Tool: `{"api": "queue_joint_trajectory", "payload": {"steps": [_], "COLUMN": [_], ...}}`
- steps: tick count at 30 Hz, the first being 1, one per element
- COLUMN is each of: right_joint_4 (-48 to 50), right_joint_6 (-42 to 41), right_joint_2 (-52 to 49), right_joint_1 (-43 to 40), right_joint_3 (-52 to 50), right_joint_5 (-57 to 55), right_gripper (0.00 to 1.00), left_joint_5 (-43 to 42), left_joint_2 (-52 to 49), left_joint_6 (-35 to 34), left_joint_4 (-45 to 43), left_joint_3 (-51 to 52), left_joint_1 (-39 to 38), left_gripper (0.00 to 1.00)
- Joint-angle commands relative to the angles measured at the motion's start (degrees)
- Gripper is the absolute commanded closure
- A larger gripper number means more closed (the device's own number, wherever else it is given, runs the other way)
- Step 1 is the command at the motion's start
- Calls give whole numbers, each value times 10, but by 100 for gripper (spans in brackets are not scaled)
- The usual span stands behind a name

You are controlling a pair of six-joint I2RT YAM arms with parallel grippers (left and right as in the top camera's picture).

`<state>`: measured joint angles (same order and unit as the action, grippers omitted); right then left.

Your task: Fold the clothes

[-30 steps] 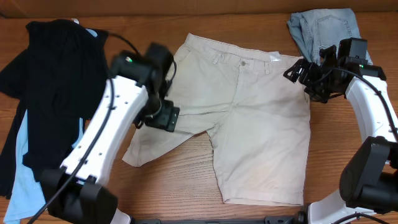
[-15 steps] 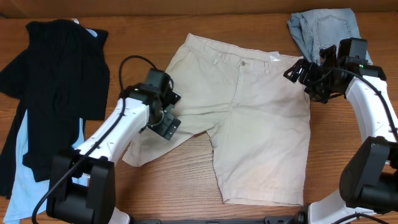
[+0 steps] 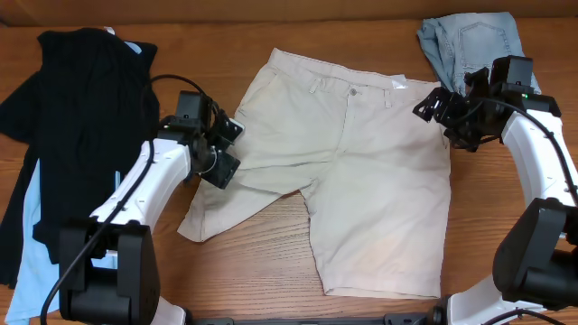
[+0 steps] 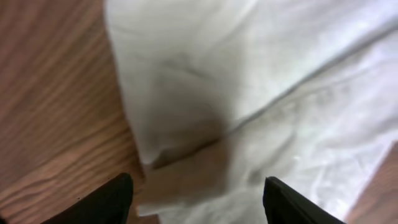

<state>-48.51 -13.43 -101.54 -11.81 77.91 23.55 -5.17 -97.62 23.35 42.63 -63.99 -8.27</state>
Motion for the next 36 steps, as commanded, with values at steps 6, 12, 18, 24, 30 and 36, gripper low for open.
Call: {"api": "queue_joint_trajectory", "payload": {"steps": [6, 12, 18, 24, 30, 36], "right_joint_4": [2, 2, 2, 2, 2, 1], "right_joint_6": [3, 3, 3, 3, 3, 3], "right_joint_2": [13, 13, 13, 13, 13, 13], "right_joint_1": [1, 1, 1, 1, 1, 1], "right_joint_3": [9, 9, 9, 9, 9, 9], "right_joint_5": [-4, -4, -4, -4, -3, -3], "right_gripper": [2, 2, 2, 2, 2, 2], "left_joint_5": [-17, -18, -9, -9, -130, -130], "left_joint_2": [-12, -40, -46, -46, -46, -46], "left_joint_6": [41, 41, 32, -21, -64, -137], "left_joint_4": [19, 13, 0, 0, 120, 223], "left_joint_3": [16, 16, 16, 14, -34, -74], "left_joint_1": [-3, -4, -4, -4, -38, -101], "left_gripper": [30, 39, 71, 96, 96, 96]}}
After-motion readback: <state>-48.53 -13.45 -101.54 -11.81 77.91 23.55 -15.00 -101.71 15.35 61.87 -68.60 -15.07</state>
